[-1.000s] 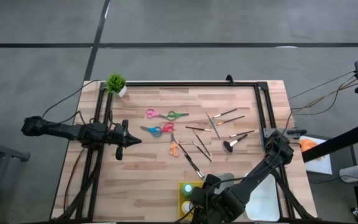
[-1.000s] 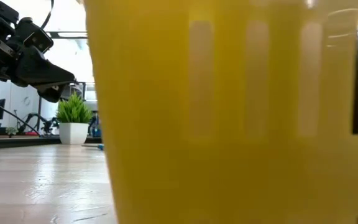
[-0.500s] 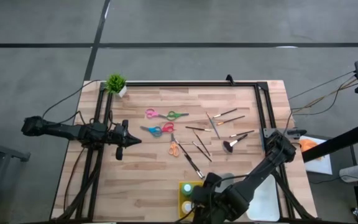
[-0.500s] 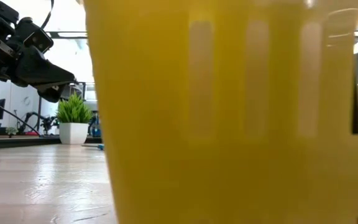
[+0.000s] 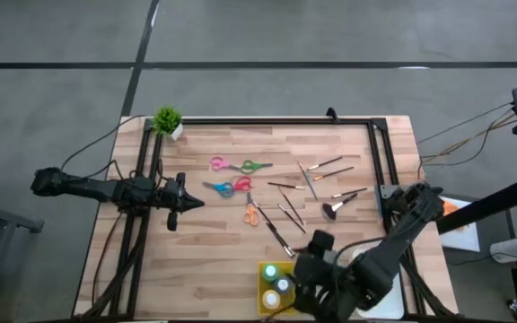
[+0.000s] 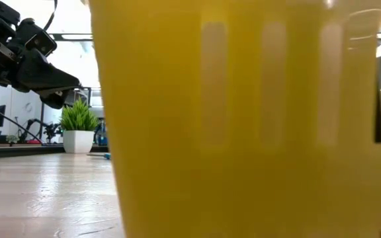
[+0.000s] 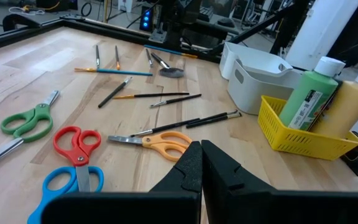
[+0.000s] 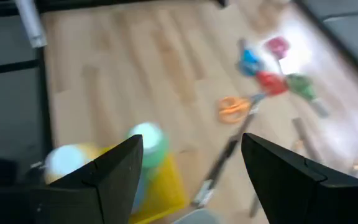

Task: Pick & Place Paint Supplies
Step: Put the blue paint brush into the white bin

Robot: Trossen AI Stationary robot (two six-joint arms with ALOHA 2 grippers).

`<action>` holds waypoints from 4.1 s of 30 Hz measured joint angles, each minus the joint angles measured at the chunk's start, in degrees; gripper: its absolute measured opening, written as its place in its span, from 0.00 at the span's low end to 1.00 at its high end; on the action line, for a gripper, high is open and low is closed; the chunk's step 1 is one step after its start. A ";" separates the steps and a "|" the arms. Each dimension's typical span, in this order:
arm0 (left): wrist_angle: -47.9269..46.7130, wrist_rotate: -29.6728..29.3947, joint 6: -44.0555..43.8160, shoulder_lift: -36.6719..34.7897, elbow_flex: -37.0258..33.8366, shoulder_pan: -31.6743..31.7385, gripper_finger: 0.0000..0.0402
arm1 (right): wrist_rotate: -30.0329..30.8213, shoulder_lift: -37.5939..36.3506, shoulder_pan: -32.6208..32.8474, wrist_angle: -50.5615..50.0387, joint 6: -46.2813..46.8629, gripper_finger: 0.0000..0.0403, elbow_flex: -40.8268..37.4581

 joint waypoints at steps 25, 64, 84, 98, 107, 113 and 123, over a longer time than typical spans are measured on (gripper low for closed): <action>0.00 0.00 0.00 0.02 0.00 0.00 0.00 | -17.62 -28.06 -27.46 46.70 -24.78 0.67 -49.25; 0.00 0.01 0.00 -0.01 0.00 0.00 0.00 | -28.97 -24.51 -51.52 35.48 -3.45 0.67 -65.90; 0.00 0.00 0.00 -0.02 0.00 0.01 0.00 | -34.35 -14.92 -51.43 35.55 3.12 0.67 -65.70; 0.00 0.02 0.00 -0.02 0.00 0.00 0.00 | -34.10 -13.32 -51.25 35.76 3.62 0.28 -64.53; 0.00 0.02 0.00 -0.02 0.00 0.00 0.00 | -33.75 -13.32 -51.28 36.23 3.72 0.04 -65.20; 0.01 0.00 0.00 -0.02 0.00 0.01 0.00 | -33.53 -13.30 -51.28 36.41 3.58 0.04 -65.24; 0.00 0.00 0.00 -0.02 0.00 0.00 0.00 | -33.10 -15.91 -51.32 35.75 2.64 0.04 -65.14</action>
